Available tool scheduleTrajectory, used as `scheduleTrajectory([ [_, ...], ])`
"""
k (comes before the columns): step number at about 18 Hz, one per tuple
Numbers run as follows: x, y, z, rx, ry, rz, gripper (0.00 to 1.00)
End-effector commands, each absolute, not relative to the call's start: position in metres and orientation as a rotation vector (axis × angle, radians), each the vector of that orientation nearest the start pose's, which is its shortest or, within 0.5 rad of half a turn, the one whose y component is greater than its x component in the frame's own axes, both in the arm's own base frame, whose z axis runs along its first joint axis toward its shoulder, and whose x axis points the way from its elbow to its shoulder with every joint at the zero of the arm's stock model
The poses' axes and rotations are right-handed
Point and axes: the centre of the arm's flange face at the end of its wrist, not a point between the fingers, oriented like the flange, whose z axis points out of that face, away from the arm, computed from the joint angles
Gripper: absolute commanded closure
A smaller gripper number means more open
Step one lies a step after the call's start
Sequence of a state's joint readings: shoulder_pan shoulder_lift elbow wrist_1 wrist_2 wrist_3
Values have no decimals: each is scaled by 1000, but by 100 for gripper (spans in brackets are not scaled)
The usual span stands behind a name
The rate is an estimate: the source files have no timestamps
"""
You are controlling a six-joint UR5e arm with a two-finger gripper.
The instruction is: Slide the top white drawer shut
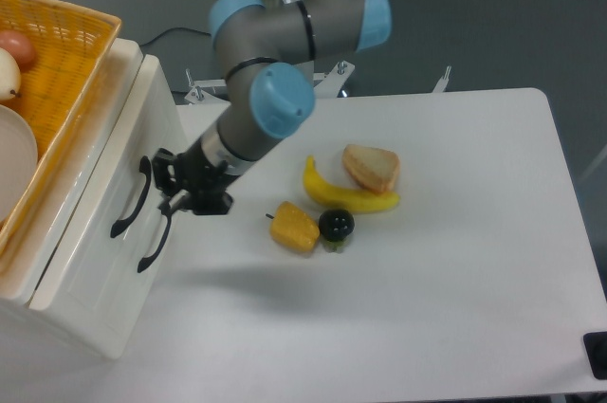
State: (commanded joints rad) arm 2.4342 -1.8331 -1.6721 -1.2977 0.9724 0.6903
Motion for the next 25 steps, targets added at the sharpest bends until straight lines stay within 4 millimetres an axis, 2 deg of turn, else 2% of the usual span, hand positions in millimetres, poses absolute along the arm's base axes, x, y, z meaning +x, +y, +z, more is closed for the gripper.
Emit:
scheduleTrajectory([
  [3, -368, 485, 356, -2712, -376, -550, 65],
  [5, -411, 462, 367, -2751, -383, -420, 59],
  [9, -487, 415, 372, -2777, -320, -268, 40],
  [11, -516, 396, 367, -2776, -275, -207, 35],
  [13, -543, 376, 361, -2781, -235, -98, 22],
  [15, -564, 358, 349, -2817, -196, -12, 5],
  [16, -569, 354, 342, -2859, -172, 16, 1],
  [18, -577, 344, 330, -2970, -132, 83, 0],
  [19, -586, 334, 326, -3077, 10, 164, 0],
  [21, -591, 325, 318, -3141, 115, 176, 0],
  [22, -598, 322, 303, -3155, 113, 154, 0],
  [23, -613, 308, 293, -3158, 65, 146, 0],
  [25, -634, 303, 292, -3154, 50, 179, 0],
])
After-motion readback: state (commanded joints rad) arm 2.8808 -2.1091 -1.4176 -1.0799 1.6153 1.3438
